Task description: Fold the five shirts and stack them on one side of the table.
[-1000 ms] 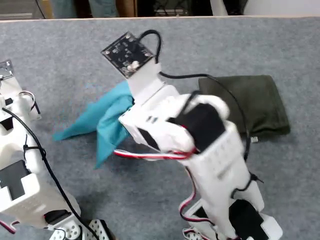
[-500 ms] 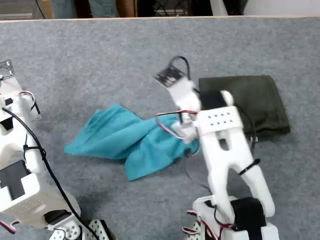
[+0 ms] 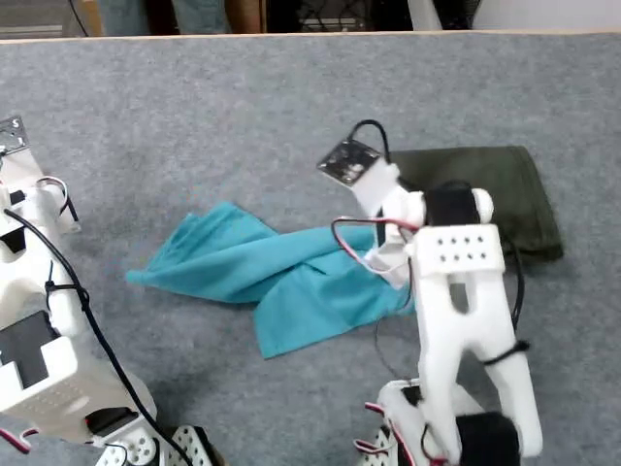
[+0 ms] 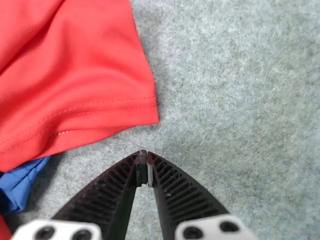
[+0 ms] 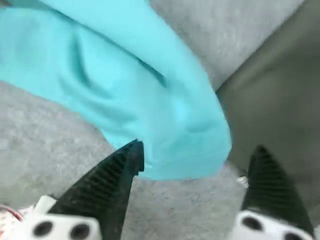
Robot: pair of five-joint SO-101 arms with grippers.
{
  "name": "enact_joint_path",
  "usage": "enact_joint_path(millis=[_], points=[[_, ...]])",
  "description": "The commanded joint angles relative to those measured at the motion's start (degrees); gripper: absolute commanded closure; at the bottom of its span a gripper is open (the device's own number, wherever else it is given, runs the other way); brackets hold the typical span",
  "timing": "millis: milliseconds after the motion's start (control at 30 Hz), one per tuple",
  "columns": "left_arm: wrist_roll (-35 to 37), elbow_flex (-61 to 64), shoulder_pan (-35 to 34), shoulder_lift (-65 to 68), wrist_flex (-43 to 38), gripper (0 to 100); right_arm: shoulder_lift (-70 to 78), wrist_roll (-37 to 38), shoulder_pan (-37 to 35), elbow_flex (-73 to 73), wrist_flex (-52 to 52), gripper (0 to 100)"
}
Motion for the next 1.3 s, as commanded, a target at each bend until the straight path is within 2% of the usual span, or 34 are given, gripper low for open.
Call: enact_joint_path(millis=[0,167,300,467,600,867,1267], points=[[-0.4,0.0,-0.2,-2.8,-0.4,97,-5.1,-3.2,-8.0,-7.9,5.7,68.1],[0.3,-0.4,-4.8,-5.6,0.0,97,-6.5,-9.5,-23.0,-10.1,11.1,80.0],[3.8,2.2,-5.5,-9.7,-0.3,97,-6.5,-12.6,-33.6,-0.1,5.4,86.1],[6.5,5.2,-5.3,-13.7,-0.4,97,-5.8,-14.9,-39.0,17.6,-10.8,77.8],[6.5,5.5,-5.3,-14.2,-0.4,97,-0.7,-16.5,-44.6,21.3,-16.1,77.6],[6.5,5.4,-5.5,-14.2,-0.4,97,14.5,-17.1,-47.3,21.2,-26.3,77.6],[6.4,5.4,-5.4,-14.2,-0.5,97,23.4,-19.4,-49.6,21.5,-30.2,77.5]])
